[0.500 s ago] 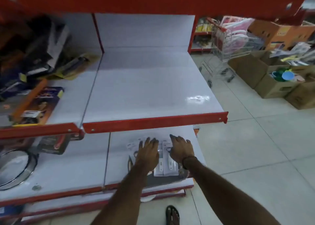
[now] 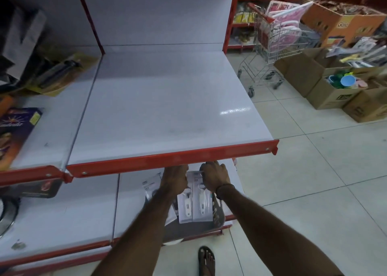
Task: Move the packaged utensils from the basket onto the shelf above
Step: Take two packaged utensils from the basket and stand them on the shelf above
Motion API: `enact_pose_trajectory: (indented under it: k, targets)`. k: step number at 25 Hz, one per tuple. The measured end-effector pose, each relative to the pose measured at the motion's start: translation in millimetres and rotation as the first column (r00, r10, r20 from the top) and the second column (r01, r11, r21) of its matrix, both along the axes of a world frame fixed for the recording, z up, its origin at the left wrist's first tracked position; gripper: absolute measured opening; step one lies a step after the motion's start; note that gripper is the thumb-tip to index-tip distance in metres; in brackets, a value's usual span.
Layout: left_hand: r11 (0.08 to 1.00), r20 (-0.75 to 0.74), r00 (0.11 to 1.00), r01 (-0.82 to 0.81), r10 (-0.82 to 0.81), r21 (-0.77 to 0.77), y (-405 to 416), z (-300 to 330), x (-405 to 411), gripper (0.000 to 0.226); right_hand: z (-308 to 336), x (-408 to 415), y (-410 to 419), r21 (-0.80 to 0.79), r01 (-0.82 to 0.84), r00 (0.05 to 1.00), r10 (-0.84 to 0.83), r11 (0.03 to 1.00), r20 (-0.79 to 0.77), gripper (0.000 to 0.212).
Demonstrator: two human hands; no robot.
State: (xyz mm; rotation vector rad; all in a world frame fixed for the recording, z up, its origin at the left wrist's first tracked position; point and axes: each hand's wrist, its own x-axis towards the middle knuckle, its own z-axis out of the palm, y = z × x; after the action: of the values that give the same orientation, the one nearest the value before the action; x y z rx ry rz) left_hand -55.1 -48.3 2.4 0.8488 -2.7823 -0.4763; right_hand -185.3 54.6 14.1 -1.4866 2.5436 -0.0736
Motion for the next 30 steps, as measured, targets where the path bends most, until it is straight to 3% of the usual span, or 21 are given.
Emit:
enact_pose_trajectory:
  k: [7,13,17,20,23,30]
  targets:
    - [0.986,0.050,0.996,-0.081,0.074,0.148,33.8,58.1,44.1,0.017,55.9,35.4,40.6,-0.113,-0.076,0.991,0.087,0.991,0.098,0.024]
    - [0.997,-0.008,0.999,-0.035,0.035,-0.062,76.7,130.5,100.8,0.034,119.8,81.2,81.8,-0.320,-0.221,0.974,0.192,0.921,-0.122,0.023]
    - [0.991,-0.250,0.968,-0.020,-0.014,-0.134,85.1,205.4,134.7,0.034,186.5,102.2,84.2,-0.517,-0.280,0.959,0.208,0.809,-0.194,0.015]
    - [0.985,-0.413,0.911,-0.090,0.023,-0.144,61.3,259.2,150.6,0.034,243.2,107.7,61.4,-0.632,-0.262,0.965,0.187,0.729,-0.184,0.017]
    - [0.961,-0.469,0.880,-0.190,0.075,-0.203,4.6,300.5,147.6,0.034,291.3,106.8,22.3,-0.698,-0.218,0.975,0.184,0.682,-0.125,0.014]
    - [0.946,-0.377,0.911,-0.258,0.169,-0.198,-93.1,322.5,110.8,0.033,311.8,68.4,-80.4,-0.625,-0.108,0.994,0.107,0.773,-0.039,0.018]
